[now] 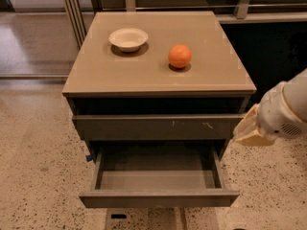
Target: Close middle drawer
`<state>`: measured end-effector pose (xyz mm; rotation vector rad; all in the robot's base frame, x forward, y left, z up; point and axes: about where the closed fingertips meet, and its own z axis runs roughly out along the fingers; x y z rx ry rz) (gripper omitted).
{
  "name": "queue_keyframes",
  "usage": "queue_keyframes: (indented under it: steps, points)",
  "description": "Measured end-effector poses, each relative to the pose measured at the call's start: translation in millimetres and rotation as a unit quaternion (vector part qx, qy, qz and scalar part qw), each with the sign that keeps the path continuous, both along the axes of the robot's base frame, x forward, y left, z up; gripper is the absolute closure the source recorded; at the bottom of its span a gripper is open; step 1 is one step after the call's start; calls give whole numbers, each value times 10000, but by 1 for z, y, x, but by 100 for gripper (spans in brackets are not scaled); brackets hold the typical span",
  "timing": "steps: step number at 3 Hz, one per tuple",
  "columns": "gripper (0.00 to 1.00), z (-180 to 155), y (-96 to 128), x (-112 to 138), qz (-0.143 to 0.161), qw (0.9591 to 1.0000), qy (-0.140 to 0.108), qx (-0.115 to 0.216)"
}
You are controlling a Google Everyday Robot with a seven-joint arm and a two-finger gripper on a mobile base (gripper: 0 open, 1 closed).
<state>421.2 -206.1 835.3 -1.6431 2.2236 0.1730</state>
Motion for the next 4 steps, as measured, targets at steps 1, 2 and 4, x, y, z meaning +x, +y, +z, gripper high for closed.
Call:
queue_keyframes:
  steps: [1, 2, 4]
  points:
    - [93, -93, 15, -16, 61, 9950, 616, 780]
    - [100, -154, 27, -32, 202, 9858, 1161, 1192]
    - [100, -191, 25, -36, 288, 9835, 1288, 1236]
